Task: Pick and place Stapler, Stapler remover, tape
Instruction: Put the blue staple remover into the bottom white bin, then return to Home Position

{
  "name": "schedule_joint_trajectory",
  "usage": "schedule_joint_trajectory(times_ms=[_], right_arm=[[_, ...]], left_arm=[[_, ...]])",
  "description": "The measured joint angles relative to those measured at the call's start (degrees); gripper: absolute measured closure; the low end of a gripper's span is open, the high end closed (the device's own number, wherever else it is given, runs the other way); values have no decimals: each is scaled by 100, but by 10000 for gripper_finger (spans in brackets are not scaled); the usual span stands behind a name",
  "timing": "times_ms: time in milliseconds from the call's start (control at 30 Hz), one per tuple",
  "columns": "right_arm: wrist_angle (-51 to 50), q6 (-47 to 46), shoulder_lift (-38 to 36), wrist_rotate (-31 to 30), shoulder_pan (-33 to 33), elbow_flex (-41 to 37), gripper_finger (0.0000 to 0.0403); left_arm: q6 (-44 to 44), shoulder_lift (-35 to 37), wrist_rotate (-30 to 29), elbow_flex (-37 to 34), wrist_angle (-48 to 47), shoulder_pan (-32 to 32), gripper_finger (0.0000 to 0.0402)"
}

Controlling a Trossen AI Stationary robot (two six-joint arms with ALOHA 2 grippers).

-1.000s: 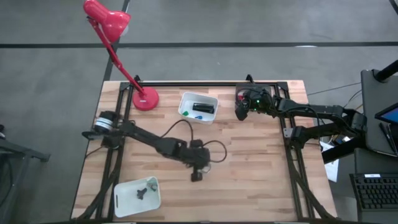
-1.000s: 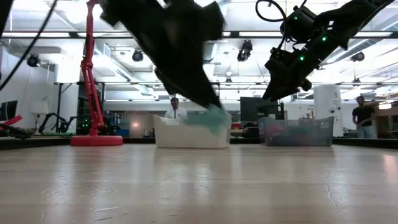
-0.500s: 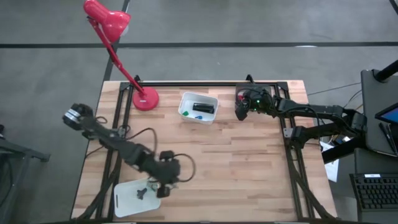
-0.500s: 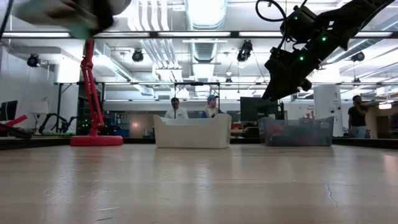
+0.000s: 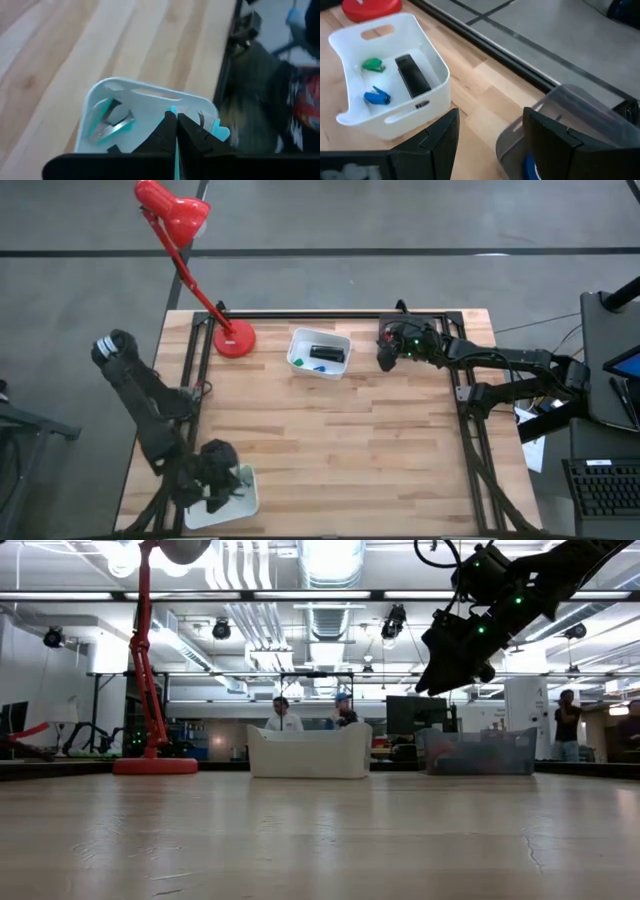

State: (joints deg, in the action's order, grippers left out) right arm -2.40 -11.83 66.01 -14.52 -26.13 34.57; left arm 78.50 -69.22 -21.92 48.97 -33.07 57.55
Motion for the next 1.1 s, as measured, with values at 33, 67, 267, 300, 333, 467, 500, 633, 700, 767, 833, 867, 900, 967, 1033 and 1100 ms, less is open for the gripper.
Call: schedule_joint_trajectory(times_ms=[33, 67, 267, 300, 333, 467, 500, 633, 700, 767, 833, 867, 900, 967, 1033, 1100], right_arm=[[56, 4, 1, 0, 0, 0, 193], [108, 9, 1, 0, 0, 0, 193], [226, 26, 0, 0, 0, 0, 193], [236, 26, 1, 0, 0, 0, 193], [245, 26, 1, 0, 0, 0, 193], [244, 24, 1, 0, 0, 0, 193], [243, 24, 1, 0, 0, 0, 193], [248, 2, 1, 0, 0, -13, 193], [245, 2, 1, 0, 0, -25, 193], [249, 0, 1, 0, 0, -26, 193], [257, 2, 1, 0, 0, -31, 193], [261, -1, 1, 0, 0, -33, 193], [271, -10, 1, 2, 0, -33, 193], [299, -18, 1, 1, 0, -36, 193], [307, -19, 1, 7, 0, -37, 193], [316, -18, -1, 148, 0, -40, 193]], left_arm=[[248, 40, -196, -102, 6, 144, 391], [477, 66, -345, -195, 1, 266, 391], [1011, 60, -510, -744, 604, 521, 395], [1014, 58, -508, -854, 757, 521, 395], [1012, 58, -509, -952, 907, 519, 394], [1040, 64, -526, -1303, 1351, 495, 380], [1092, 68, -572, -1371, 1430, 493, 376], [1273, 154, -948, -1557, 1785, 480, 359], [1278, 212, -1074, -1582, 1834, 480, 348], [1174, 312, -1156, -1588, 1865, 480, 336], [984, 433, -1362, -1589, 1863, 482, 324], [870, 502, -1603, -1589, 1867, 482, 318], [700, 565, -1970, -1591, 1866, 477, 312], [181, 676, -2791, -1591, 1869, 420, 302], [-487, 756, -3548, -1601, 1874, 304, 295], [-845, 800, -3817, -1643, 1969, 58, 293]])
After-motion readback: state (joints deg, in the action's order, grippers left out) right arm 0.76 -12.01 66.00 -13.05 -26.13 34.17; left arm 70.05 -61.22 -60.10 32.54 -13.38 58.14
